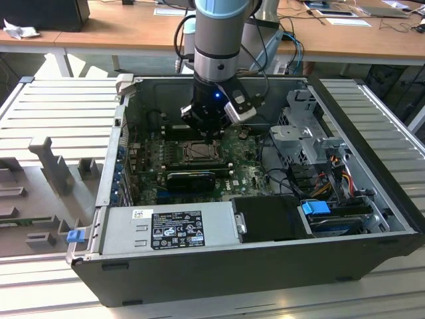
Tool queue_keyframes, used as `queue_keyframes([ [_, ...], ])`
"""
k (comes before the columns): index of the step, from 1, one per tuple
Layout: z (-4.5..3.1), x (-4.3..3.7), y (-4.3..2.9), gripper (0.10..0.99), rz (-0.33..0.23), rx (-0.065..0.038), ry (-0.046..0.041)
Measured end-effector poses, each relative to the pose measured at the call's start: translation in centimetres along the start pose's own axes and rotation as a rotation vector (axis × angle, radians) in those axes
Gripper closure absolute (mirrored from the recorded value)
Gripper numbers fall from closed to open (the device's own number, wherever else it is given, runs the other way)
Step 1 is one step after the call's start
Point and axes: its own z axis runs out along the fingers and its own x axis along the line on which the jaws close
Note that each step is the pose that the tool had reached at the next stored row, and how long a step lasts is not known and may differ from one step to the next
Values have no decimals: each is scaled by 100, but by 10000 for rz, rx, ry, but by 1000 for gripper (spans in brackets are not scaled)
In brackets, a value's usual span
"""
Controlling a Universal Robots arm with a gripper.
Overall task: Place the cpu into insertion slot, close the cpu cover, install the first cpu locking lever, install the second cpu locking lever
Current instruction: 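Install the second cpu locking lever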
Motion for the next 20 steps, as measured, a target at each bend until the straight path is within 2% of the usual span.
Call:
queue_keyframes([
  [2,-16,1,-7,980,1,1,0],
  [3,-48,0,-6,980,1,7,1],
  [6,-51,4,-50,980,0,6,1],
  [7,-51,8,-75,980,0,5,0],
  [9,-51,22,-197,980,1,5,-1],
  [11,-49,26,-268,980,0,-12,-2],
  [12,-48,28,-313,980,1,-117,9],
  [13,-46,35,-381,980,3,-436,-1],
  [14,-42,53,-450,980,3,-491,-4],
  [15,-39,105,-484,980,4,-496,-4],
  [16,-39,193,-484,980,1,-499,-5],
  [20,-14,389,-479,980,-3,-546,-7],
])
